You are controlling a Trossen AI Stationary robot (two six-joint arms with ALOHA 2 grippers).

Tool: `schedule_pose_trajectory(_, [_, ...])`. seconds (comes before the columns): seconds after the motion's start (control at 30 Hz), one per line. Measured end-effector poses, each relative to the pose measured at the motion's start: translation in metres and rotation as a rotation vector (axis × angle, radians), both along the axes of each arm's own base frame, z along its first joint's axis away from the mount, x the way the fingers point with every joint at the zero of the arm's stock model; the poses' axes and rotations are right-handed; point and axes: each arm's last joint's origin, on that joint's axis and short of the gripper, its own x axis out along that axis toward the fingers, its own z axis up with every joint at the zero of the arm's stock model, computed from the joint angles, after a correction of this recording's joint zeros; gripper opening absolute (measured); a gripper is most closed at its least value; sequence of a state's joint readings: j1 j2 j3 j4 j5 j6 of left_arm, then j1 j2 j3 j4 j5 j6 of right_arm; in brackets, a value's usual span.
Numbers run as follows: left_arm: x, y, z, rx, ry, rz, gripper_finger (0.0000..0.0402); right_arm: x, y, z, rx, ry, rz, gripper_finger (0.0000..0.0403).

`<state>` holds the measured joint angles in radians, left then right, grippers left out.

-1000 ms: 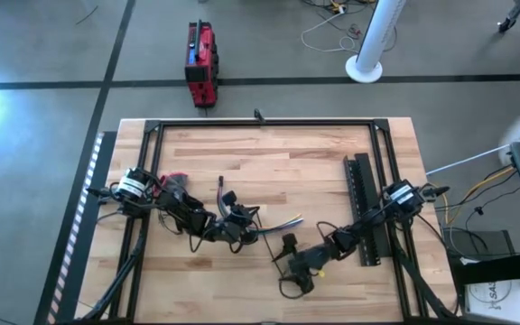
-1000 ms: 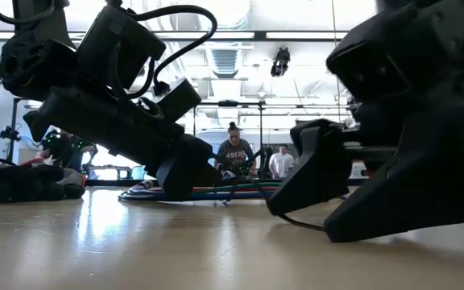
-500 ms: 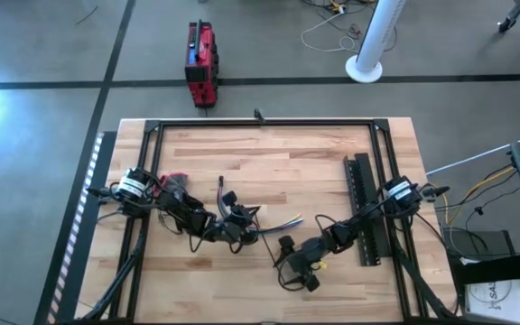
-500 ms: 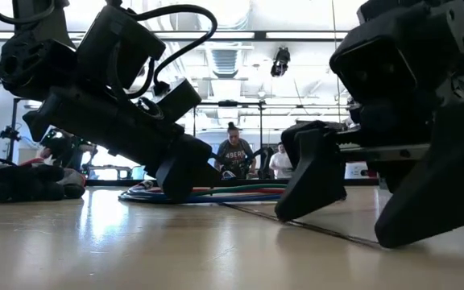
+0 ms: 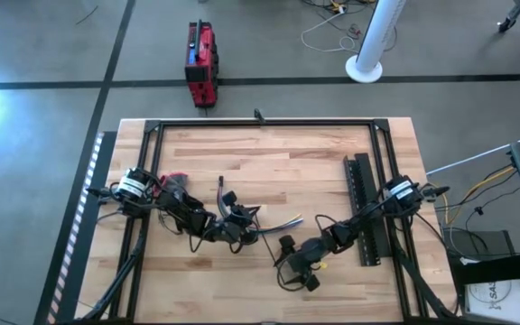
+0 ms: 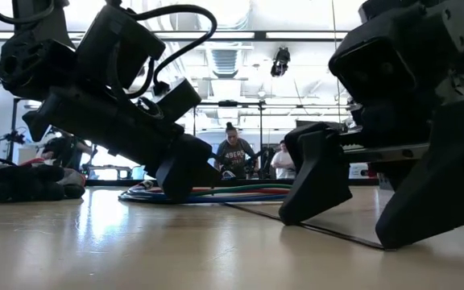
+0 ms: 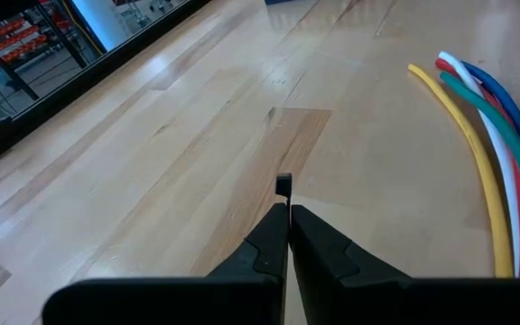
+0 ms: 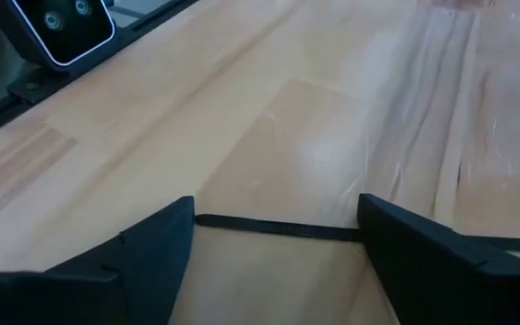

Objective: Ziptie cables
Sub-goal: Wrap the colored cable wires with the black zip tie

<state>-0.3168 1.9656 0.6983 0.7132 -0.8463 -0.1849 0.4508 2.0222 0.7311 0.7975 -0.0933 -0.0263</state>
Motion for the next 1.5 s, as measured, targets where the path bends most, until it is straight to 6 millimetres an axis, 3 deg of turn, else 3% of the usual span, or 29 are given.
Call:
schedule_pose_trajectory(0.4, [0.000,0.000,0.000,-0.001,-0.005,0.010,0.0000,-0.008,0.017,0.000,-0.061,-0.028,-0.090,0.0278])
schedule_pose_trajectory(1.0, [0.001,0.000,0.002,-0.009,-0.029,0.010,0.0000,-0.009,0.013,-0.003,-0.052,0.019,-0.119,0.0292])
schedule_pose_trajectory(1.27, [0.006,-0.003,0.012,0.019,-0.105,-0.042,0.0000,-0.009,0.013,-0.004,-0.065,0.022,-0.109,0.0262])
schedule_pose_trajectory(1.5, [0.011,-0.004,0.002,-0.015,-0.194,-0.084,0.0000,-0.009,0.012,-0.004,-0.067,0.021,-0.106,0.0246])
